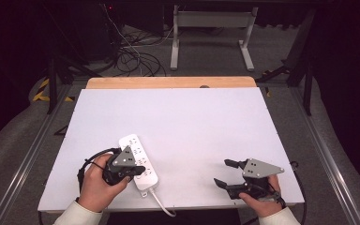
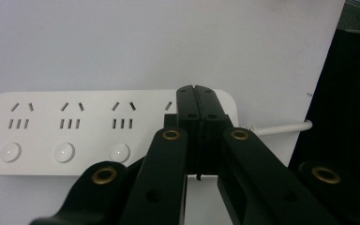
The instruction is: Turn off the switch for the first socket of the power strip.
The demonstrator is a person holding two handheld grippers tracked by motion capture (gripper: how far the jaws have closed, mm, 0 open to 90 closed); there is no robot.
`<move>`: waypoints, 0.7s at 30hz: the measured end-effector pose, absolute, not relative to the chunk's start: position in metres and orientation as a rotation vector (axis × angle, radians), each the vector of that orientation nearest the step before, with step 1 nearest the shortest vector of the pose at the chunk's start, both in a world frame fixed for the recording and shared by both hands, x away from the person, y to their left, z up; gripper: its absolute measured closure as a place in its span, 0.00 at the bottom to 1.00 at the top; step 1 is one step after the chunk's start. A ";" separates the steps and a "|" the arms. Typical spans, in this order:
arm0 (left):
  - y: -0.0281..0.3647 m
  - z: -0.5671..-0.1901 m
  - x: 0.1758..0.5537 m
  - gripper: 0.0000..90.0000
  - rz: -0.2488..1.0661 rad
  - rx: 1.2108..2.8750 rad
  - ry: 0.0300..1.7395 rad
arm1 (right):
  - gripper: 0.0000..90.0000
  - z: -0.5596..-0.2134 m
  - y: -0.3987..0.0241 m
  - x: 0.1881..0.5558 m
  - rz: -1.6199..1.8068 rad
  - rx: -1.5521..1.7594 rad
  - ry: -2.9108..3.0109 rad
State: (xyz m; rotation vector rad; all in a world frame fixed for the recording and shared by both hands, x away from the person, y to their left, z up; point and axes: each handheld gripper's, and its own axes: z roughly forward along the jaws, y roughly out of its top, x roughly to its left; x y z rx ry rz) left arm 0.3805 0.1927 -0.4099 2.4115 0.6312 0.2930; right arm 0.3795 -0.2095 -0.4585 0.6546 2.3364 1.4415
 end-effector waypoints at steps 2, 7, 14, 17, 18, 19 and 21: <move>0.192 -0.409 0.380 1.00 0.299 2.412 0.624 | 0.29 -0.459 -0.210 0.379 1.444 0.659 2.336; 0.194 -0.404 0.378 1.00 0.317 2.401 0.611 | 0.29 -0.459 -0.210 0.380 1.446 0.657 2.338; 0.192 -0.403 0.375 0.85 0.335 2.388 0.635 | 0.29 -0.459 -0.210 0.380 1.447 0.660 2.337; 0.193 -0.400 0.374 0.77 0.336 2.358 0.645 | 0.29 -0.459 -0.210 0.380 1.446 0.663 2.336; 0.193 -0.400 0.373 0.73 0.339 2.345 0.649 | 0.29 -0.459 -0.210 0.380 1.447 0.664 2.334; 0.194 -0.399 0.373 0.70 0.341 2.331 0.653 | 0.29 -0.459 -0.210 0.380 1.448 0.664 2.333; 0.196 -0.399 0.374 0.61 0.356 2.311 0.652 | 0.29 -0.459 -0.210 0.380 1.449 0.665 2.333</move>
